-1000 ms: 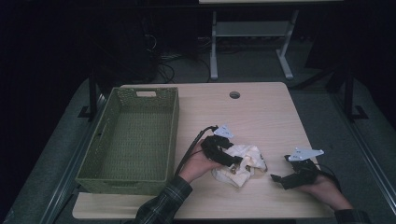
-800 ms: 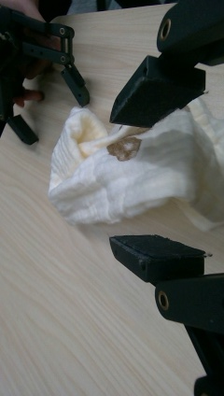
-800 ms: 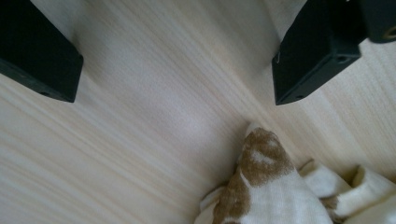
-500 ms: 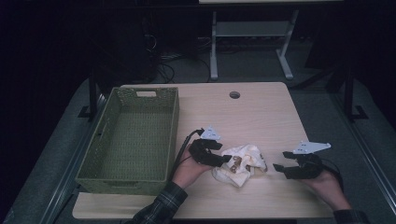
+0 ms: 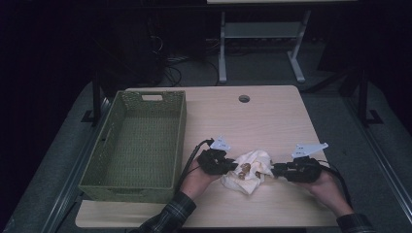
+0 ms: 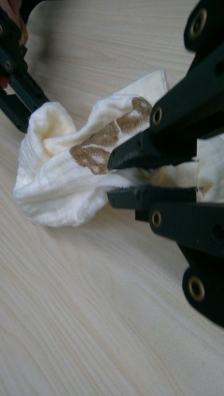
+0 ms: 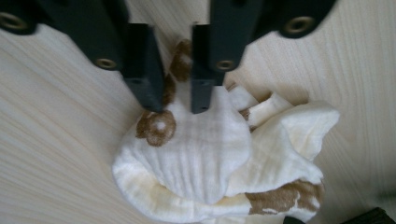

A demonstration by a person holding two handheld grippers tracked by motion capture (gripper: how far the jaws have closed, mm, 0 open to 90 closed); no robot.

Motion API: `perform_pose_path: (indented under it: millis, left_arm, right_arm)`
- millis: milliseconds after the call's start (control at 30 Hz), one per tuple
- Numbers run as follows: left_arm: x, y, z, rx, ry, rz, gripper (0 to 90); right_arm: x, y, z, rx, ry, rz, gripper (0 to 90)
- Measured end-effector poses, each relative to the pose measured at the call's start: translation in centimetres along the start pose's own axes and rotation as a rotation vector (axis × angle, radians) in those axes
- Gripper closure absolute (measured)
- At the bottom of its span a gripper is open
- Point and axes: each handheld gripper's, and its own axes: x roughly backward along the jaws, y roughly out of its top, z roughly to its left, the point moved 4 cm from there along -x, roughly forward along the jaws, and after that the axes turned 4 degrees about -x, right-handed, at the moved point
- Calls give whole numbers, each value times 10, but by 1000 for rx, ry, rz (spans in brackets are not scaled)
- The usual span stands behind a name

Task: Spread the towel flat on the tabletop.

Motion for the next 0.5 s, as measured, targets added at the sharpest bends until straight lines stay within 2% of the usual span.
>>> perform_pose_path:
  millis: [67,100,300,500]
  left_arm:
    - [1,2,1,-2,15,-9,828]
    - [2,4,2,-6,22,-14,830]
    - [6,17,10,-17,81,-33,831]
    - [11,31,22,-4,146,-54,832]
  right_arm:
    - [-1,0,0,7,-6,7,875]
    - [-1,1,0,7,-11,3,885]
    - [7,6,-3,9,-61,-22,898]
    - [16,19,-13,26,-123,-62,900]
